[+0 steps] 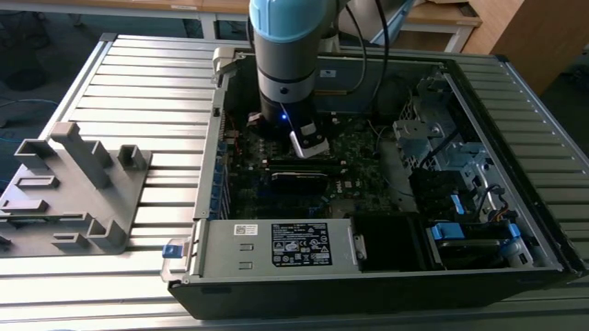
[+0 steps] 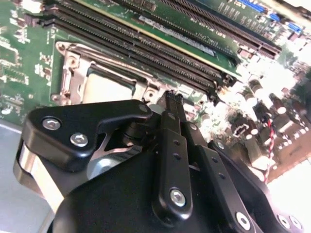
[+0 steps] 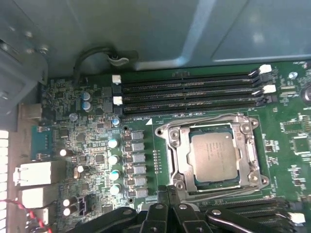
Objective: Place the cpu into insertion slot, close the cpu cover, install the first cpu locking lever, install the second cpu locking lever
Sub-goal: 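Install the second cpu locking lever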
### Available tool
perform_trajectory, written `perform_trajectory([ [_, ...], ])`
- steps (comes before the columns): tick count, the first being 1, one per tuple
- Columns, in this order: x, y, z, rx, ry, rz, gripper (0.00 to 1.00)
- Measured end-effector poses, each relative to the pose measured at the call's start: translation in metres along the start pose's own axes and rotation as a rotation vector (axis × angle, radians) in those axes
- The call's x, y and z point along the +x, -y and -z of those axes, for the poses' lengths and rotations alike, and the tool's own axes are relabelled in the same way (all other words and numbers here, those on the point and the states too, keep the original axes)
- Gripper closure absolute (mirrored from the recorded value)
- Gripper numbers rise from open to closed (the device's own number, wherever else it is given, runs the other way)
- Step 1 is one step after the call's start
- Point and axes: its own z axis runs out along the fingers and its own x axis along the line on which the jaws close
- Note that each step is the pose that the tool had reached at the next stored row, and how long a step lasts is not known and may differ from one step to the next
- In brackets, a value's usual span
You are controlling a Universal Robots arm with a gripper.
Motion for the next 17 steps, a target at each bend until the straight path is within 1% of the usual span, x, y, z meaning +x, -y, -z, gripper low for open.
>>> perform_trajectory([
  [5, -0.0005, -0.0028, 0.0145, -0.0002, 0.0018, 0.000, 0.89],
  [6, -0.0005, -0.0031, 0.0164, 0.0000, 0.0019, 0.000, 0.89],
  [7, -0.0005, -0.0033, 0.0170, 0.0031, 0.0024, 0.000, 0.89],
  [8, -0.0005, -0.0033, 0.0171, 0.0137, 0.0037, 0.000, 0.89],
  [9, -0.0005, -0.0033, 0.0172, 0.0302, 0.0056, -0.001, 0.89],
  [10, -0.0005, -0.0033, 0.0172, 0.0487, 0.0083, -0.003, 0.89],
  [11, -0.0005, -0.0033, 0.0172, 0.0610, 0.0098, -0.004, 0.89],
  [15, -0.0010, -0.0034, 0.0172, 0.0627, 0.0101, -0.004, 0.89],
  [17, -0.0045, -0.0040, 0.0169, 0.0635, 0.0102, -0.004, 0.89],
])
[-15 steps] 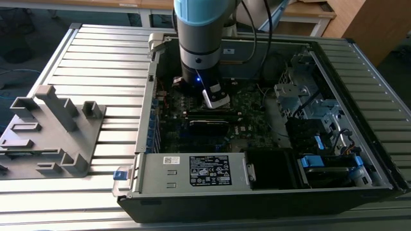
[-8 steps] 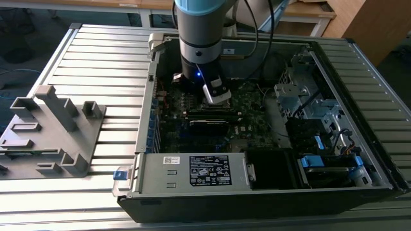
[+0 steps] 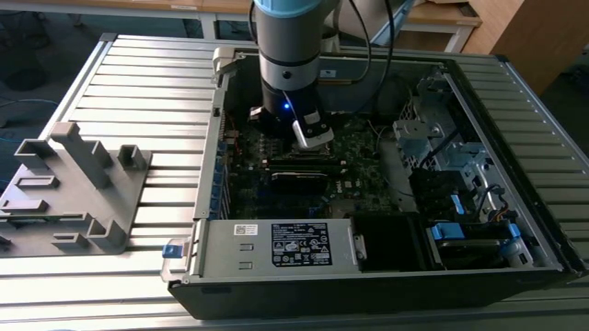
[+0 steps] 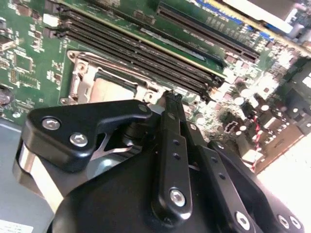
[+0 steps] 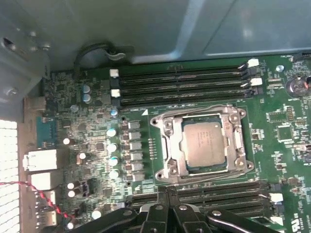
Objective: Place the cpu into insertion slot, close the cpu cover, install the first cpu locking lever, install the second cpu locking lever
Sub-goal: 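Install the second cpu locking lever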
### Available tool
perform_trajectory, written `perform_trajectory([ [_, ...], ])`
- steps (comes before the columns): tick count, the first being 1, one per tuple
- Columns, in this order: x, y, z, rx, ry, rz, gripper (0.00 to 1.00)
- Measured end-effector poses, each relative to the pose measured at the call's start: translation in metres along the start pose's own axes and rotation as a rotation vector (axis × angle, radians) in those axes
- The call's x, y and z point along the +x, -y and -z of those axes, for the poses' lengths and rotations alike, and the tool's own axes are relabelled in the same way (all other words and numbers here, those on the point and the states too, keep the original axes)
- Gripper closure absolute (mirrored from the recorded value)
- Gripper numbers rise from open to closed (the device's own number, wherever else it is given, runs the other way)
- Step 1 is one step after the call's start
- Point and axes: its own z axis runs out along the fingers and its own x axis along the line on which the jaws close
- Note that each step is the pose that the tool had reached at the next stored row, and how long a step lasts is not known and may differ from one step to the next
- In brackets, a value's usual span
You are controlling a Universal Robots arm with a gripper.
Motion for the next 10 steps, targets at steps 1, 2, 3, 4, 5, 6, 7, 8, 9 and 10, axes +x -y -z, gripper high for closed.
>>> perform_trajectory([
  [1, -0.0024, -0.0003, -0.0002, 0.0003, 0.0000, 0.000, 0.89],
  [2, -0.0054, -0.0007, -0.0005, 0.0006, -0.0001, 0.000, 0.89],
  [3, -0.0086, -0.0011, -0.0008, 0.0008, -0.0002, 0.000, 0.89],
  [4, -0.0118, -0.0014, -0.0011, 0.0011, -0.0003, 0.000, 0.89],
  [5, -0.0152, -0.0018, -0.0014, 0.0013, -0.0006, 0.000, 0.89],
  [6, -0.0189, -0.0022, -0.0018, 0.0016, -0.0008, 0.000, 0.89],
  [7, -0.0222, -0.0026, -0.0021, 0.0021, -0.0011, 0.000, 0.89],
  [8, -0.0252, -0.0029, -0.0023, 0.0029, -0.0013, 0.000, 0.89],
  [9, -0.0280, -0.0033, -0.0026, 0.0039, -0.0015, 0.000, 0.89],
  [10, -0.0304, -0.0037, -0.0028, 0.0052, -0.0015, 0.000, 0.89],
])
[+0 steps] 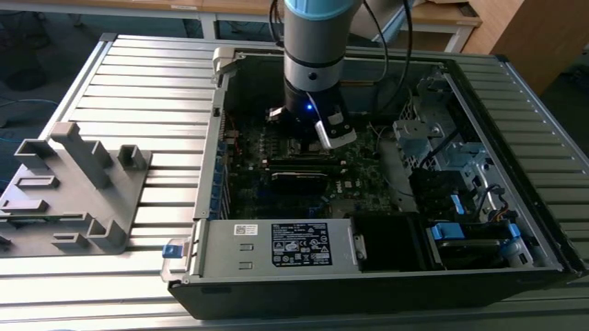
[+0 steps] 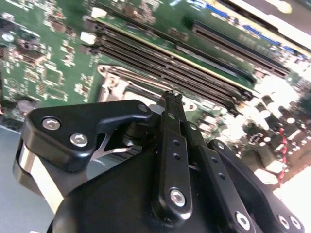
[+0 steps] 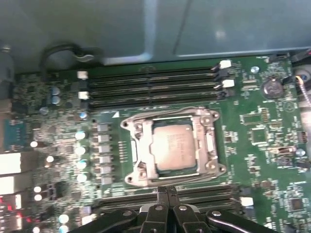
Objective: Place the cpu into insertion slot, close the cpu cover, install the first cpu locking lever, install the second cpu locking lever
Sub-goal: 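Install the second cpu locking lever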
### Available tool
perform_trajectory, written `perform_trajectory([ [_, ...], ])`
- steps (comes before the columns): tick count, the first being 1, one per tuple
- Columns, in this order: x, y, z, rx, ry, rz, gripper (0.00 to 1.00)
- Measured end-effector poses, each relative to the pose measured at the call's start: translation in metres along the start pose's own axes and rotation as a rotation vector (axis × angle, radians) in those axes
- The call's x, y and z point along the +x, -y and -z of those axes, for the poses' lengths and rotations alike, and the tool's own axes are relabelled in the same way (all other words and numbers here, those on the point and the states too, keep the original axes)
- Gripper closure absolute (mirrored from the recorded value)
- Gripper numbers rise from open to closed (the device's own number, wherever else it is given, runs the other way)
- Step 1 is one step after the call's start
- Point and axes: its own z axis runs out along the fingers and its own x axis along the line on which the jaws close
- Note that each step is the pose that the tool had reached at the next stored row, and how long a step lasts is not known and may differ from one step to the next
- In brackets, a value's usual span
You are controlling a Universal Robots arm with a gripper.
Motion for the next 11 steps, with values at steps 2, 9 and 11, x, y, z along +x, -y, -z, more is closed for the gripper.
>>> perform_trajectory([
  [2, -0.0032, -0.0016, -0.0005, 0.0041, 0.0003, 0.000, 0.89],
  [9, -0.0049, -0.0220, -0.0039, 0.0378, 0.0036, 0.002, 0.89],
  [11, -0.0050, -0.0269, -0.0047, 0.0473, 0.0045, 0.002, 0.89],
])
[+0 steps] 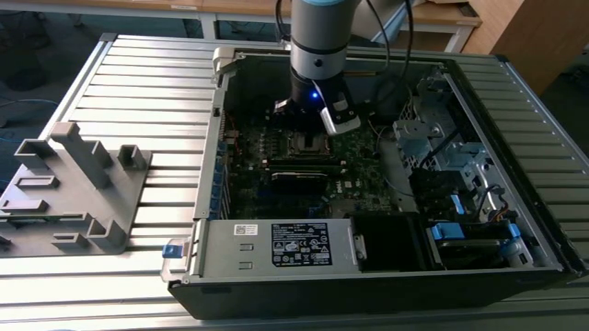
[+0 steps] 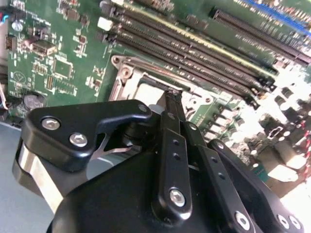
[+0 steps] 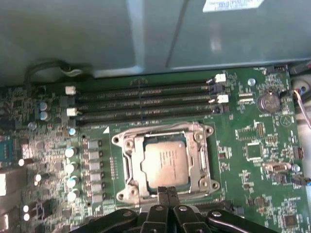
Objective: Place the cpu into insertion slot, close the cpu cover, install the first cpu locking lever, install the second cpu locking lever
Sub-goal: 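Install the second cpu locking lever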
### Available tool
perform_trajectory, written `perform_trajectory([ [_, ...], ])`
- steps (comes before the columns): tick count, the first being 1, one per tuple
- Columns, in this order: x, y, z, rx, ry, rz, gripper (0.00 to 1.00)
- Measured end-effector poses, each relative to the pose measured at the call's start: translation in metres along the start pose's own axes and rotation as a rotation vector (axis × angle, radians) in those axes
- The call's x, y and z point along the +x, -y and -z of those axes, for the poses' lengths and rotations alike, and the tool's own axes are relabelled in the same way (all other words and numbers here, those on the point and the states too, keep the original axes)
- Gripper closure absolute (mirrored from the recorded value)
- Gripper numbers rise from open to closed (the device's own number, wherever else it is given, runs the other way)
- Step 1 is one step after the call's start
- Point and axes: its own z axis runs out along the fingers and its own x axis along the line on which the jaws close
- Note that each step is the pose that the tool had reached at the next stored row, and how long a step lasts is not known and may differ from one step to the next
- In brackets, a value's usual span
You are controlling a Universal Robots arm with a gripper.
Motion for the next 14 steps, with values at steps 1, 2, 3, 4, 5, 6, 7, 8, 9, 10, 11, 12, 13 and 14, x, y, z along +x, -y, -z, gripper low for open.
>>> perform_trajectory([
  [1, 0.0000, -0.0026, -0.0004, 0.0033, 0.0004, 0.000, 0.89],
  [2, 0.0001, -0.0055, -0.0008, 0.0065, 0.0009, 0.000, 0.89],
  [3, 0.0003, -0.0084, -0.0011, 0.0097, 0.0011, 0.000, 0.89],
  [4, 0.0005, -0.0113, -0.0015, 0.0123, 0.0015, 0.001, 0.89],
  [5, 0.0001, -0.0130, -0.0018, 0.0145, 0.0017, 0.001, 0.89],
  [6, -0.0007, -0.0138, -0.0021, 0.0166, 0.0019, 0.001, 0.89],
  [7, -0.0016, -0.0146, -0.0023, 0.0188, 0.0021, 0.001, 0.89],
  [8, -0.0025, -0.0154, -0.0025, 0.0205, 0.0023, 0.001, 0.89],
  [9, -0.0034, -0.0161, -0.0028, 0.0216, 0.0024, 0.001, 0.89],
  [10, -0.0043, -0.0169, -0.0030, 0.0230, 0.0025, 0.001, 0.89],
  [11, -0.0051, -0.0177, -0.0032, 0.0245, 0.0025, 0.001, 0.89],
  [12, -0.0057, -0.0185, -0.0034, 0.0258, 0.0026, 0.001, 0.89],
  [13, -0.0058, -0.0193, -0.0035, 0.0263, 0.0027, 0.001, 0.89],
  [14, -0.0058, -0.0194, -0.0035, 0.0264, 0.0027, 0.001, 0.89],
])
